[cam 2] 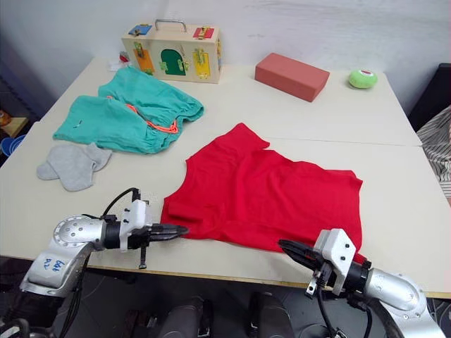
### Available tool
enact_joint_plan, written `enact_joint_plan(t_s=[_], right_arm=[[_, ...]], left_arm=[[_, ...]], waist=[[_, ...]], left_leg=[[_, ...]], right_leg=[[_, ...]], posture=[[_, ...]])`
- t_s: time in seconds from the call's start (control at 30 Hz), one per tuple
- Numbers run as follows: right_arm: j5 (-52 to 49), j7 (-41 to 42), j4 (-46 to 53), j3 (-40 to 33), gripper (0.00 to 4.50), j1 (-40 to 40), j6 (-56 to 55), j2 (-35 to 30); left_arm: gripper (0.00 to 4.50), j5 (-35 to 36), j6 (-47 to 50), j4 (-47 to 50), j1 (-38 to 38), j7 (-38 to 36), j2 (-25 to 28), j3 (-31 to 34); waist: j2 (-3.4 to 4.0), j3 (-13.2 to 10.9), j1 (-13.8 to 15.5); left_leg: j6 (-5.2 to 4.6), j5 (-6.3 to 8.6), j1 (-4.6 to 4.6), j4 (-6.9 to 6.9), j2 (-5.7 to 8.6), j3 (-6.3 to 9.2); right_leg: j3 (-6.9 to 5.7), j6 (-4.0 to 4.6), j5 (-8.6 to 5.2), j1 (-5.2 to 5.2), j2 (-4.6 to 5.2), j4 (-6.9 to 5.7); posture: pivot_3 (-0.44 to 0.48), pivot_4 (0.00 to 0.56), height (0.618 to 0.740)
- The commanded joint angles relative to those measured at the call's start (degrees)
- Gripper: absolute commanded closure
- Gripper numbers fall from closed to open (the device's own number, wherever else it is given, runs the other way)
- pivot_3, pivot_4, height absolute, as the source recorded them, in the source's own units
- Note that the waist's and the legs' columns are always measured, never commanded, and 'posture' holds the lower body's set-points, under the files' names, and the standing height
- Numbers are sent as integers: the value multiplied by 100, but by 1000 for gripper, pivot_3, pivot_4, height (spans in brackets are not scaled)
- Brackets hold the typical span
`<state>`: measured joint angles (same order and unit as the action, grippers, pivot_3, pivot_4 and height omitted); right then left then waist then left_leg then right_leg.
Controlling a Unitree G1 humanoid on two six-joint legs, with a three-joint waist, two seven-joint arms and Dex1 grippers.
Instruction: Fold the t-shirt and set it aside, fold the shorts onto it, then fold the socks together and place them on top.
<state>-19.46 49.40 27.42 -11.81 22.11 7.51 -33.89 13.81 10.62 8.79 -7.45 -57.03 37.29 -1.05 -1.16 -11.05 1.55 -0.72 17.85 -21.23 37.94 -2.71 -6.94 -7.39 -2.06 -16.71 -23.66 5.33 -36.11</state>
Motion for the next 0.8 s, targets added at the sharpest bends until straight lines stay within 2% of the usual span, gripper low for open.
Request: enact_joint_plan(t_s=[0.03, 0.23, 0.37, 0.5, 0.67, 0.8], right_arm=[[300, -189, -454, -272, 4500, 0, -600, 24], [538, -145, -1745, -905, 4500, 194, -1240, -345], [326, -504, -2421, -1291, 4500, -132, -1487, -133], [106, -489, -2760, -1442, 4500, -364, -1659, -64], [-581, -344, -2182, -1667, 4500, -392, -1244, -151], [-1008, -36, -1136, -1589, 4500, 119, -727, -282]], left_arm=[[4482, -58, 50, -85, -59, 258, -58, 40], [4482, -221, 211, -381, 9, 480, -13, 29], [4482, -294, 267, -438, 37, 767, -115, 26], [4482, -190, 370, -469, 46, 927, -174, 112], [4482, 492, 454, -116, 131, 513, -90, 468], [4482, 1010, 682, 233, 159, 51, 160, 675]], waist=[[0, 0, -8], [6, 3, -18], [8, 5, -18], [29, 17, -23], [39, 15, -40], [42, 13, -25]], left_leg=[[-2, 2, 1, 0, 0, 0], [1, 5, 3, -1, -4, -4], [-2, 4, 11, -1, -4, -4], [-1, 4, 12, -1, -5, -5], [-1, 4, 11, -3, -7, -5], [0, 4, 8, -3, -9, -2]], right_leg=[[0, 0, 0, 0, 0, -1], [-4, 2, -1, -1, -2, 0], [-1, 0, 1, 6, 0, 2], [2, 1, 1, 6, 0, 1], [2, 2, 0, 2, -1, -5], [1, 2, 0, 0, -1, -7]], posture=[[0, 150, 740], [0, 150, 740], [0, 150, 740], [0, 150, 740], [0, 150, 740], [0, 150, 740]])
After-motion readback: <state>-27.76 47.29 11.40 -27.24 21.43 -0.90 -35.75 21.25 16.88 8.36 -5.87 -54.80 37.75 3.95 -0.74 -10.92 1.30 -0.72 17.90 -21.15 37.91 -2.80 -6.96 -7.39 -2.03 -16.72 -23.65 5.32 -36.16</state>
